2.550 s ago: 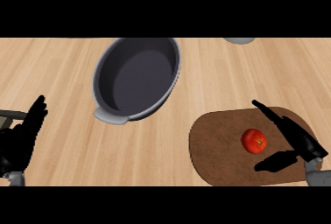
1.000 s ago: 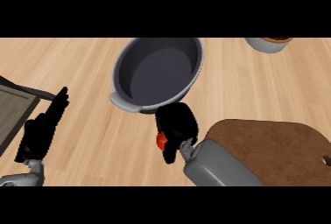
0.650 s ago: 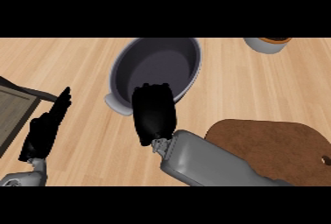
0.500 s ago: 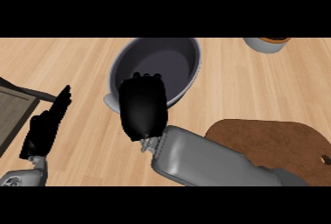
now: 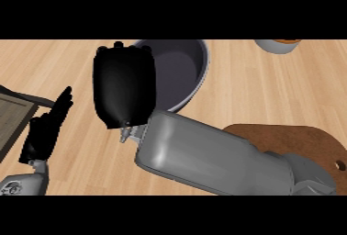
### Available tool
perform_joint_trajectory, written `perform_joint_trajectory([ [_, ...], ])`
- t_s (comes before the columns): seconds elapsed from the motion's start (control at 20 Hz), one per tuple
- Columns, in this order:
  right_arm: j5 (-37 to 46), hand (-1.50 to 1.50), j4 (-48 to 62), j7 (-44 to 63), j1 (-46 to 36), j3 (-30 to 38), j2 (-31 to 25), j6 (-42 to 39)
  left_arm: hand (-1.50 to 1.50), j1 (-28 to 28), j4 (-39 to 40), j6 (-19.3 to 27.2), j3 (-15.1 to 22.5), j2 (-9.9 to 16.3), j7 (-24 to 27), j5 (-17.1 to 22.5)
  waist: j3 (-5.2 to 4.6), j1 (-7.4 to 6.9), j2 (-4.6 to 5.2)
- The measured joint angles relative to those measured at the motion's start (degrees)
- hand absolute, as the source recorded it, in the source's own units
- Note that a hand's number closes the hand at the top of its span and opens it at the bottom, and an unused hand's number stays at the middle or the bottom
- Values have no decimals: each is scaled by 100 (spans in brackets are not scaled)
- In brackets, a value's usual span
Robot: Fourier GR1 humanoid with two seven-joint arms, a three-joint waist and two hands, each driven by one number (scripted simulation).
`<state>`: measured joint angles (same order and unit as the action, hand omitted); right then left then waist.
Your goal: Pick the tomato from the cutting board and place it in the pot
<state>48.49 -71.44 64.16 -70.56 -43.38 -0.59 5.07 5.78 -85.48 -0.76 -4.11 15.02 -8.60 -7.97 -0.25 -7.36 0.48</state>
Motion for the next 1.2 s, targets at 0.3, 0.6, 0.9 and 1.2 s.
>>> perform_joint_trajectory([
  [0.3,-241,150,853,-204,-558,215,7,690,0,-6,-30,13,-95,30,-2,37,4,106,27],
  [0.6,-618,150,1956,-616,-976,436,23,1364,0,-69,-19,19,-151,56,31,26,5,173,52],
  [0.9,-1024,150,3154,-1265,-1222,670,44,1968,0,-97,1,22,-148,17,139,17,5,153,101],
  [1.2,-1240,150,4239,-2068,-1247,790,55,2264,0,-63,-44,8,-142,10,147,14,6,99,151],
])
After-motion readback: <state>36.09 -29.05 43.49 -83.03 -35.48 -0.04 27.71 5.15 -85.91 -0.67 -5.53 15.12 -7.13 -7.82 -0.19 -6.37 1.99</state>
